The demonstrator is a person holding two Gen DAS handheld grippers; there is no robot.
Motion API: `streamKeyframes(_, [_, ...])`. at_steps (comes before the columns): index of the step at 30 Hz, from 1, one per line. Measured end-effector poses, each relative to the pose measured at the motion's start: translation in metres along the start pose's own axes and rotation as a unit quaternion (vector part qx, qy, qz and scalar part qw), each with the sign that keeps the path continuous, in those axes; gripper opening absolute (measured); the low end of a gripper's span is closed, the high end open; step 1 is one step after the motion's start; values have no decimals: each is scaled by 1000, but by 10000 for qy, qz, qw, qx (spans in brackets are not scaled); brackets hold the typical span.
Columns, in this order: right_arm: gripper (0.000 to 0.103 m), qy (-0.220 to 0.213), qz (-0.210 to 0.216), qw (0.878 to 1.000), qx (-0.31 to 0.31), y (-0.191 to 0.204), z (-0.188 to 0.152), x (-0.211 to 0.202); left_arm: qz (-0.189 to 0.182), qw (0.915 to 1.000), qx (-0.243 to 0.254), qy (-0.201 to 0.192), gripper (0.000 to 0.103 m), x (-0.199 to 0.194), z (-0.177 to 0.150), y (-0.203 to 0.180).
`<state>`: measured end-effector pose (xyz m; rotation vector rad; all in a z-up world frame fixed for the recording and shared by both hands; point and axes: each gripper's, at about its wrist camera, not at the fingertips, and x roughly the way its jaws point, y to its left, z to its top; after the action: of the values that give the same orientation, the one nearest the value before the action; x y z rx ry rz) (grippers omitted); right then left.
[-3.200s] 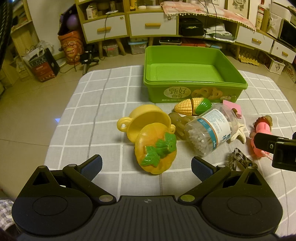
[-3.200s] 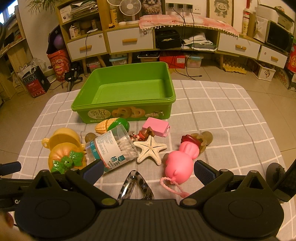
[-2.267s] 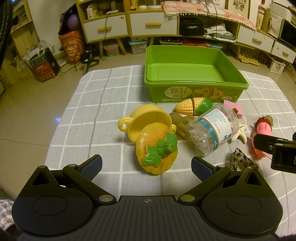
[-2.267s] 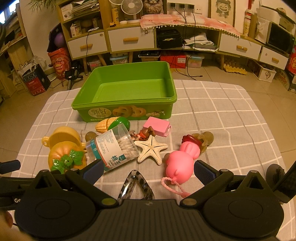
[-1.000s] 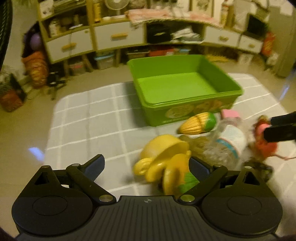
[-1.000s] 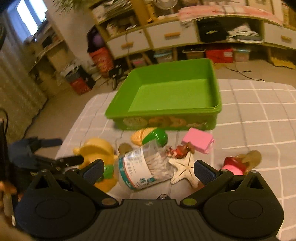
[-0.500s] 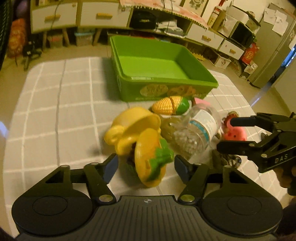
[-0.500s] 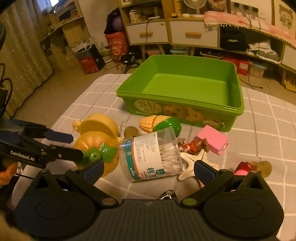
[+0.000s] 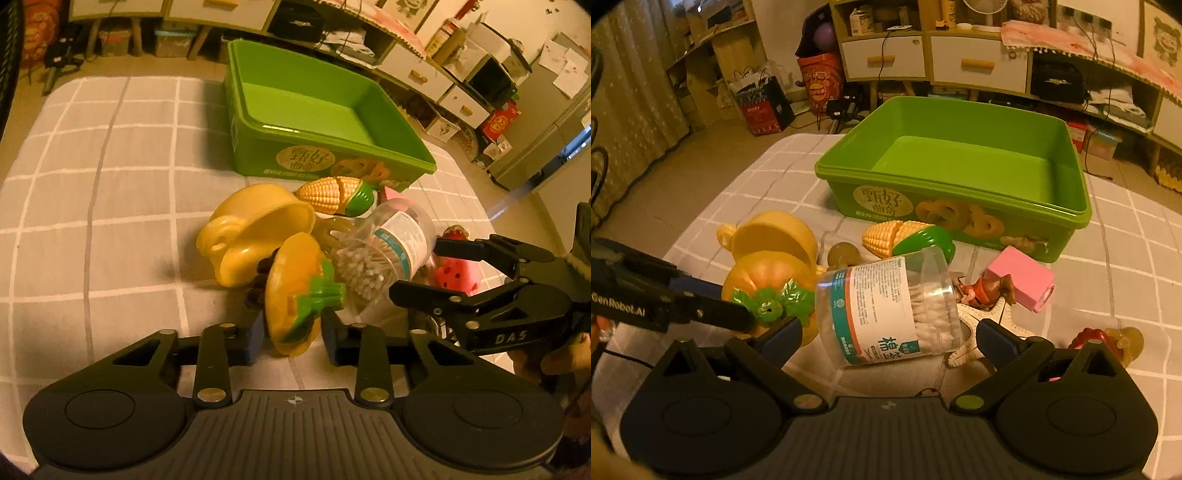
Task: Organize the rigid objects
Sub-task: 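Grasp the orange pumpkin with the left tool while the right tool grasps the cotton-swab jar, then carry the pumpkin and jar into the green bin and open both tools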
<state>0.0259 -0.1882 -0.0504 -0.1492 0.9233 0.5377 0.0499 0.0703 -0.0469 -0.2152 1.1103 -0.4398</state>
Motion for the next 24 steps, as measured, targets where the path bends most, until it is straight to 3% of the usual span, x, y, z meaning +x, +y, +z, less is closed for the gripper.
streamKeyframes(7, [68,7,-149,9998,-129,5,-2,8,-128,9998,-175,2,33,1,0,4])
streamKeyframes(10, [63,8,-200,9998,-72,3,-2,10,-111,9997,-220,-16,46,5,-1,3])
streamKeyframes(13, [61,-32,-124,9999,23,1,-2,10,-68,9997,-238,-85,48,8,-1,1])
streamKeyframes(16, [61,-68,-119,9999,39,0,-3,10,-85,9994,-305,-114,43,7,-1,2])
streamKeyframes(17, [61,-76,-101,9999,72,-1,-4,10,-98,9994,-327,-111,32,7,-2,2])
streamKeyframes(24, [60,-85,153,9980,614,-13,-1,1,-219,9981,-549,-150,31,2,0,7])
